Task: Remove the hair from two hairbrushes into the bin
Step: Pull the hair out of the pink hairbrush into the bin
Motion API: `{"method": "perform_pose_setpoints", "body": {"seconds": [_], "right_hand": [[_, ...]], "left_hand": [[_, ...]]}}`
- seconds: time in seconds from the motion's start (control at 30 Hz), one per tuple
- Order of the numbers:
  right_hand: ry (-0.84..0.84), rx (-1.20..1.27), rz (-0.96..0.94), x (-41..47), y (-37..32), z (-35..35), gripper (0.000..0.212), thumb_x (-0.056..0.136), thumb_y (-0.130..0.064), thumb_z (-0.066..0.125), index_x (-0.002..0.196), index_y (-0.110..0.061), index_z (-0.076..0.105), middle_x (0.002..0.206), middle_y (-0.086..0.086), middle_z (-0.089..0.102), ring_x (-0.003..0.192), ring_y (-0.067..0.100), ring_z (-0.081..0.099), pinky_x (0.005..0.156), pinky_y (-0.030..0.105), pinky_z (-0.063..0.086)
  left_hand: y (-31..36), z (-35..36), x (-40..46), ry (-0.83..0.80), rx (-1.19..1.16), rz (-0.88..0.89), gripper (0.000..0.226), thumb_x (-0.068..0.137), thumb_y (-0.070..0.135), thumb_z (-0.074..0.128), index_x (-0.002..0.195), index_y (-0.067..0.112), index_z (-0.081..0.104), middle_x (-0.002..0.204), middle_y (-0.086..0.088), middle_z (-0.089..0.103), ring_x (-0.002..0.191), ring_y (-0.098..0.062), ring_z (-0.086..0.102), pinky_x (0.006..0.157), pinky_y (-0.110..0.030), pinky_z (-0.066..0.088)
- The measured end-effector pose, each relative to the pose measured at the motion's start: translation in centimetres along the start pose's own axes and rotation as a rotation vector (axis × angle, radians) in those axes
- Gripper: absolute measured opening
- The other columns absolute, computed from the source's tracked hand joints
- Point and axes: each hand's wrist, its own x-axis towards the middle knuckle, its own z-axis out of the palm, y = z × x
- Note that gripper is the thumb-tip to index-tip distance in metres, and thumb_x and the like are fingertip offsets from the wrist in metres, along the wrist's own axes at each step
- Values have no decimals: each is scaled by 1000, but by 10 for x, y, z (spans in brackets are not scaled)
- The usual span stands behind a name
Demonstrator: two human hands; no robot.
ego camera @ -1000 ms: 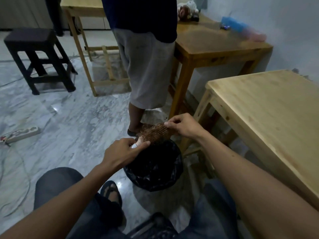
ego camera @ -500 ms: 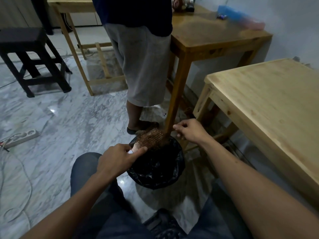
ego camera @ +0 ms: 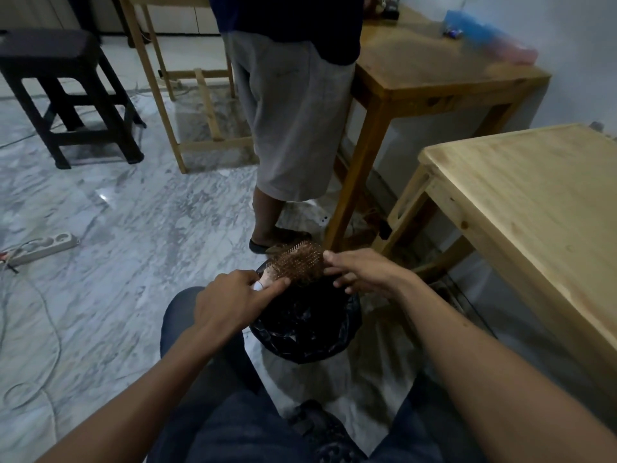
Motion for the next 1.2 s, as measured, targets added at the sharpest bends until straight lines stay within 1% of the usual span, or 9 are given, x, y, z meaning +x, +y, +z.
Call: {"method": "perform_pose_setpoints", "body": {"seconds": [0.13, 0.3, 0.4, 0.5, 0.6, 0.67, 0.8, 1.0, 1.2], "right_hand": [[86, -71, -121, 3, -8, 3, 17, 94, -29, 75, 98, -13, 80, 86, -2, 77, 68, 7, 62, 59, 20, 47], [168, -59, -199, -5, -14, -19, 18, 92, -30, 77, 85, -14, 82, 69, -5, 74, 68, 10, 60, 64, 26, 45], [173, -55, -216, -16, -5, -28, 17, 95, -26, 75, 83, -15, 81, 67, -8, 72, 67, 8, 60, 65, 26, 44], [199, -49, -182, -25, 8, -33, 17, 96, -26, 72, 84, -15, 78, 71, -5, 71, 70, 9, 61, 66, 26, 46], [173, -63, -141, -28, 16, -34, 16, 99, -28, 68, 107, -16, 76, 96, -2, 75, 88, 12, 68, 73, 27, 51], [95, -19, -130, -28, 15, -32, 38, 100, -30, 67, 136, -20, 64, 123, 1, 69, 104, 15, 68, 74, 27, 52], [39, 11, -212, -29, 4, -20, 67, 95, -39, 72, 154, -26, 43, 138, -3, 55, 102, 18, 71, 66, 23, 56], [153, -25, -287, -25, 4, -6, 20, 93, -33, 76, 101, -15, 79, 83, -5, 78, 67, 7, 64, 58, 21, 50], [128, -51, -310, -35, 8, -6, 11, 91, -34, 78, 93, -24, 80, 86, -6, 78, 70, 6, 67, 62, 22, 51]], "left_hand": [[-5, 4, 2, 30, 43, -38, 82, 73, 89, 45, 77, 11, 69, 60, -6, 68, 57, -18, 64, 49, -33, 44], [-19, 1, 9, 27, -20, -174, 77, 74, 88, 45, 53, 14, 46, 45, 3, 48, 47, -18, 54, 49, -29, 37], [-15, 2, 11, 65, -125, -249, 77, 73, 89, 47, 50, 18, 29, 42, 3, 31, 42, -18, 39, 51, -30, 31], [-8, 6, 10, 74, -199, -271, 81, 72, 91, 46, 50, 14, 34, 42, -1, 36, 42, -20, 43, 52, -31, 35], [1, 10, 7, 90, -254, -243, 88, 71, 91, 46, 56, 5, 53, 48, -6, 52, 52, -24, 60, 53, -31, 40], [10, 10, 3, 102, -240, -198, 83, 74, 89, 46, 56, 8, 54, 48, -1, 53, 52, -20, 58, 53, -31, 39], [20, 9, -3, 92, -188, -140, 87, 71, 91, 43, 62, 7, 60, 47, 3, 52, 49, -17, 56, 52, -30, 38], [30, 6, -4, -13, -210, -179, 90, 59, 104, 31, 61, 14, 38, 51, 4, 40, 48, -19, 48, 55, -34, 37], [41, 1, 0, -134, -263, -209, 92, 54, 107, 25, 54, 15, 35, 49, 1, 43, 50, -20, 47, 62, -37, 41]]}}
